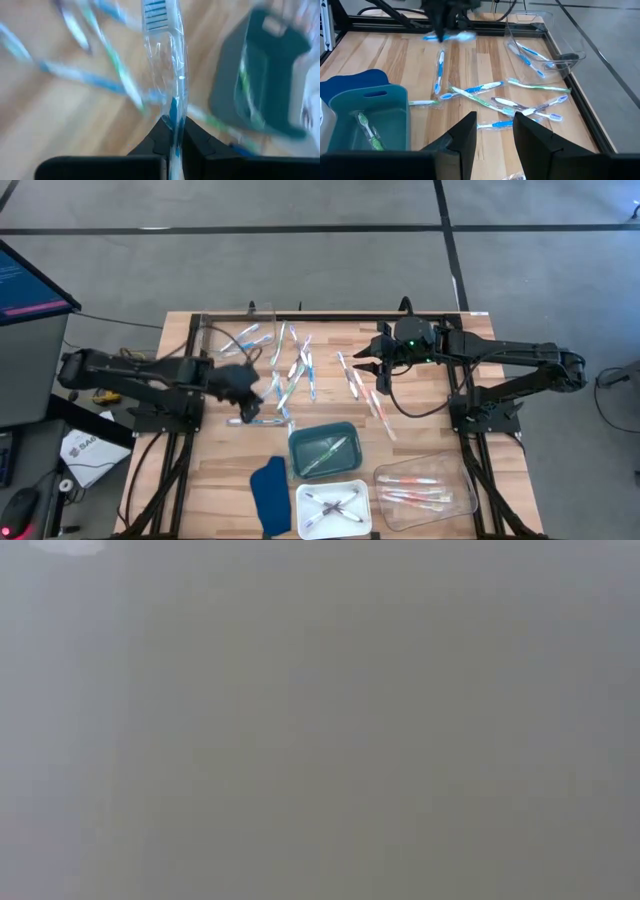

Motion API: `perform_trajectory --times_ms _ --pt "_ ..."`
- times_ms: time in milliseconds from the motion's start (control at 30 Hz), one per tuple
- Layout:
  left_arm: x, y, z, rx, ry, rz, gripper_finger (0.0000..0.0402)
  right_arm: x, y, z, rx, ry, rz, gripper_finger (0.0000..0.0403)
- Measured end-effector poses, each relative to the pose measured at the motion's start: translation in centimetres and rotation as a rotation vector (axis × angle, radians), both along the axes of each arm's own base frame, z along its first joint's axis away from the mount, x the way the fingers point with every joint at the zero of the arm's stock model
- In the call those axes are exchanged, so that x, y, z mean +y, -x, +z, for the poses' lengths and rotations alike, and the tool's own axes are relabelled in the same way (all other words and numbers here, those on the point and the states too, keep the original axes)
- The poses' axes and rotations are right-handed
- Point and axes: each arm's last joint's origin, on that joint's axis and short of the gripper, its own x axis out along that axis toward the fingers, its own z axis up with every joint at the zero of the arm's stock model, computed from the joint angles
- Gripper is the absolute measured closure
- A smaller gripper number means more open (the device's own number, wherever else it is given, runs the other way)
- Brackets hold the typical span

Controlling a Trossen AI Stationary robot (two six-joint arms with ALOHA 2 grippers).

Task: Pick & Place Toothbrushes
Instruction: Put the blue toothbrush into the top transparent bin

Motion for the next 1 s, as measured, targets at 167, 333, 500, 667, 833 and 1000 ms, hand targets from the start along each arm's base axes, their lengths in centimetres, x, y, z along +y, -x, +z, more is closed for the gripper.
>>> perform_trajectory --times_ms 167,333,500,667,833,1000 --pt "3.7 0.2 3.5 -0.029 -0.126 0.040 0.0393 0.0 0.0 0.0 0.000 0.000 0.000 0.0283" --pt "8.7 1.8 6.1 0.020 -0.274 0.137 0.0392 0.0 0.0 0.0 0.001 0.000 0.000 0.0283" --pt "13.7 2.6 6.6 0.089 -0.304 0.202 0.0392 0.0 0.0 0.0 0.002 0.000 0.000 0.0283" --pt "18.2 2.1 4.6 0.228 -0.287 0.182 0.0392 0.0 0.0 0.0 0.003 0.000 0.000 0.0283" --pt "20.9 1.5 1.6 0.364 -0.248 0.084 0.0392 0.0 0.0 0.0 0.003 0.002 0.002 0.0283" --pt "21.9 1.4 -0.3 0.498 -0.265 -0.024 0.0392 0.0 0.1 -0.1 0.015 0.000 0.002 0.0283"
